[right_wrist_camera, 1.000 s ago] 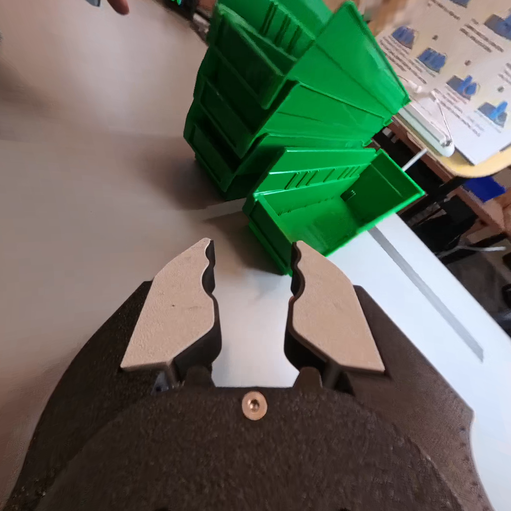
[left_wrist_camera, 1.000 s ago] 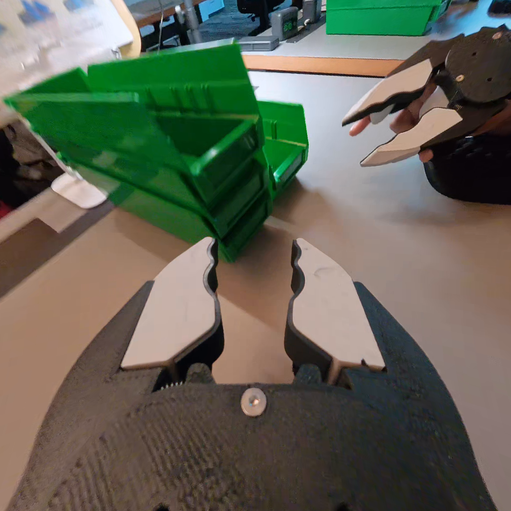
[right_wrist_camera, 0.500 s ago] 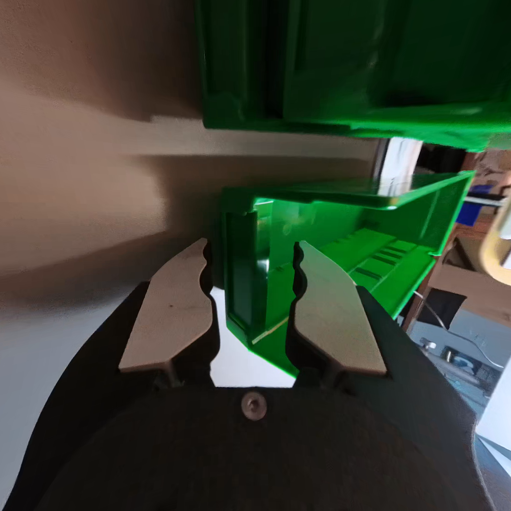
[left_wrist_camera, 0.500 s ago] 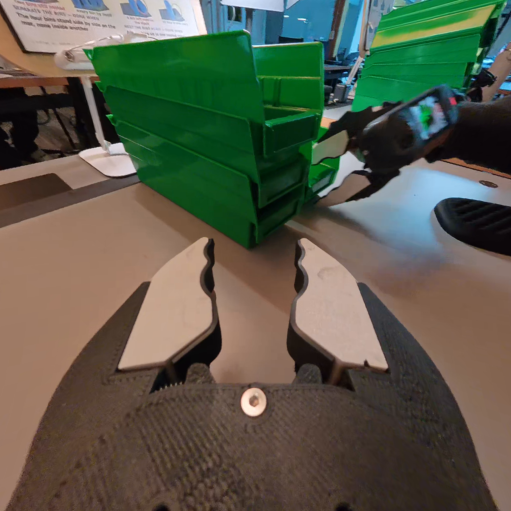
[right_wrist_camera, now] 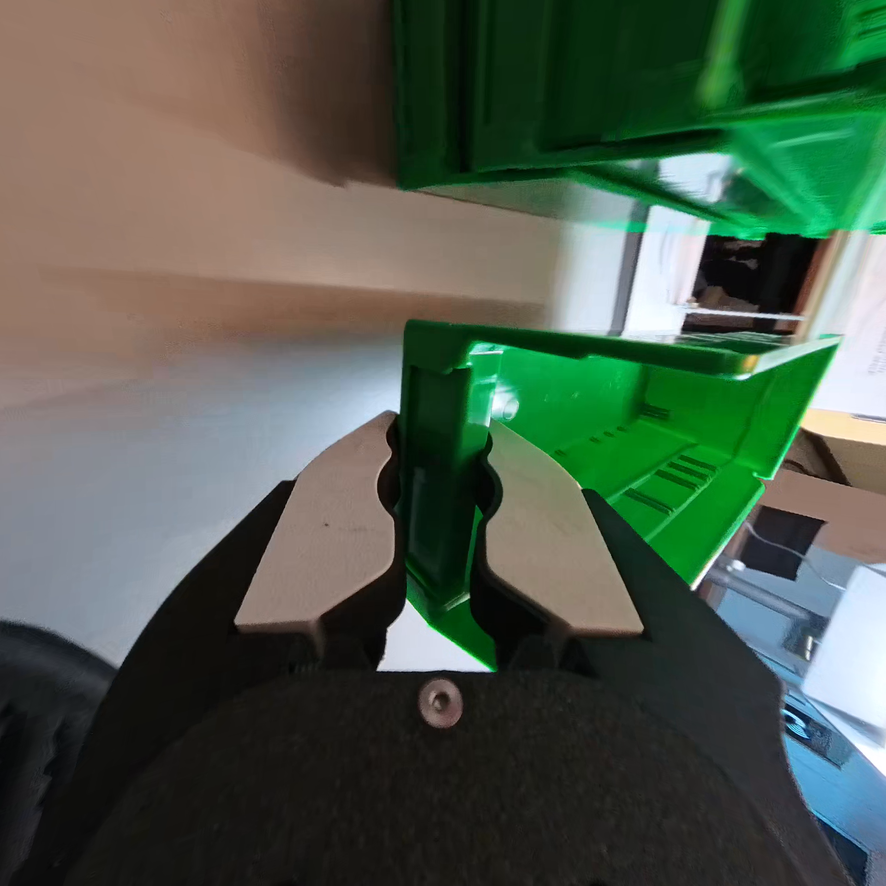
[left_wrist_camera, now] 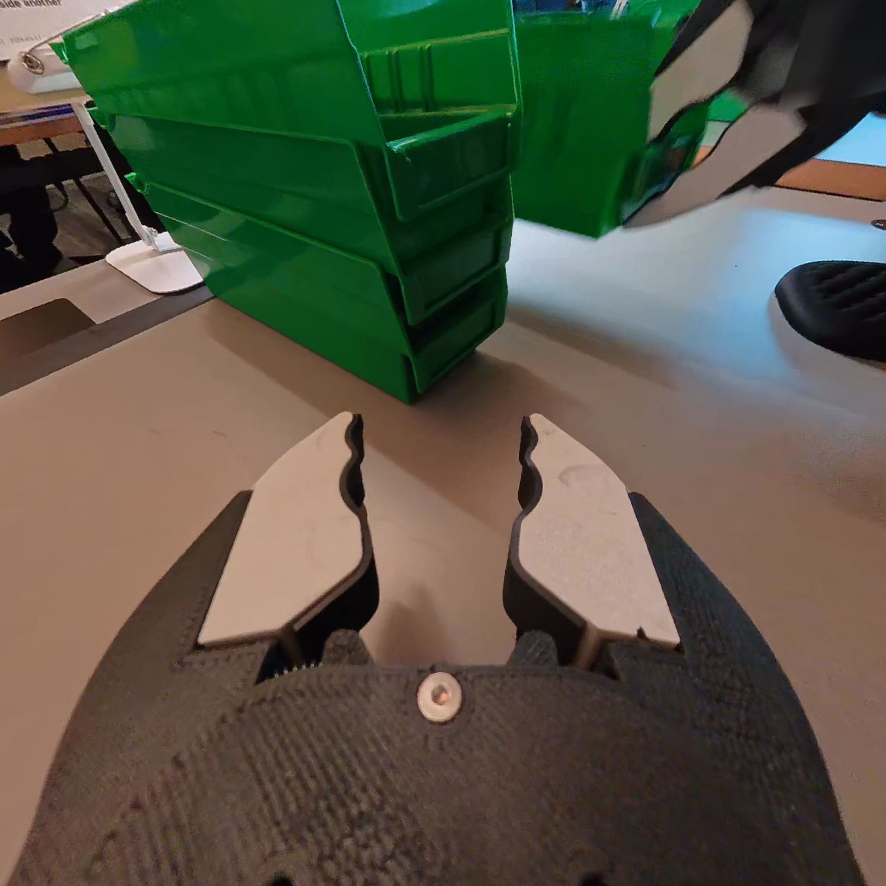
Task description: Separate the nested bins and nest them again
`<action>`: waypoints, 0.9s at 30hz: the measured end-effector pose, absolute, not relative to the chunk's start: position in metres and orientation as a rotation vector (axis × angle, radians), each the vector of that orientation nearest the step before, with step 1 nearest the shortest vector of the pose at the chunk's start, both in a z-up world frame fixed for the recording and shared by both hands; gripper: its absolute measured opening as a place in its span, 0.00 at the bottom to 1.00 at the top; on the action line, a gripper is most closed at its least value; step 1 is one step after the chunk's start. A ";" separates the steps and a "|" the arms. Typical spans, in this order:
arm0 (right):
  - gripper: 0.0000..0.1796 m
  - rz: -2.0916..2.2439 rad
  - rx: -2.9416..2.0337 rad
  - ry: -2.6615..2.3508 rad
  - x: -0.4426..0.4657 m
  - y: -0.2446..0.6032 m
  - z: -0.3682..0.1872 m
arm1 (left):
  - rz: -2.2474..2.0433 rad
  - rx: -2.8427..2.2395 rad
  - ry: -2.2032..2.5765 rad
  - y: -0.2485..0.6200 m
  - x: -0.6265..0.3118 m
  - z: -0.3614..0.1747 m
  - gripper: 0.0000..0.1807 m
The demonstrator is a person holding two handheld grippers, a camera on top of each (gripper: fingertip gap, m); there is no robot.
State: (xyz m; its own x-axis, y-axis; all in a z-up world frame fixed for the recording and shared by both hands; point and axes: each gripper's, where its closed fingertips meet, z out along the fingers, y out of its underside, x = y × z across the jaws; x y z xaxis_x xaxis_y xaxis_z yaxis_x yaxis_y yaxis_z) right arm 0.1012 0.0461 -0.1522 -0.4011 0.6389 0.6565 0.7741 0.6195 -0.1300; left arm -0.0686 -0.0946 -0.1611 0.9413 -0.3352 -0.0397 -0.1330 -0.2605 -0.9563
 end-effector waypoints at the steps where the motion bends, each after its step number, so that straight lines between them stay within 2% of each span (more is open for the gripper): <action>1: 0.15 -0.260 -1.094 -2.147 0.102 0.045 -0.135 | -0.187 -1.838 0.343 -0.094 -0.069 -0.161 0.35; 7: 0.16 -0.289 -1.000 -2.076 0.074 0.037 -0.023 | -0.126 -1.832 0.324 -0.094 -0.074 -0.158 0.35; 11: 0.16 -0.259 -0.953 -2.088 0.031 0.022 0.018 | -0.085 -1.829 0.296 -0.093 -0.082 -0.157 0.34; 18: 0.16 -0.275 -0.966 -2.170 -0.030 0.023 -0.007 | -0.062 -1.828 0.290 -0.093 -0.087 -0.158 0.33; 27: 0.16 -0.253 -1.110 -2.164 -0.048 0.027 -0.039 | -0.064 -1.825 0.301 -0.094 -0.084 -0.157 0.33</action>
State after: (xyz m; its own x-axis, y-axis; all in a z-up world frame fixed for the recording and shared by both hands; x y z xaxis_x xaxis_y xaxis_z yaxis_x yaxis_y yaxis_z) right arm -0.0484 0.0266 -0.0388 -0.4028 0.6438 0.6506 0.7763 0.6168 -0.1298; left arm -0.0845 -0.0939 -0.1567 0.9647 -0.2378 -0.1129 -0.1715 -0.2423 -0.9549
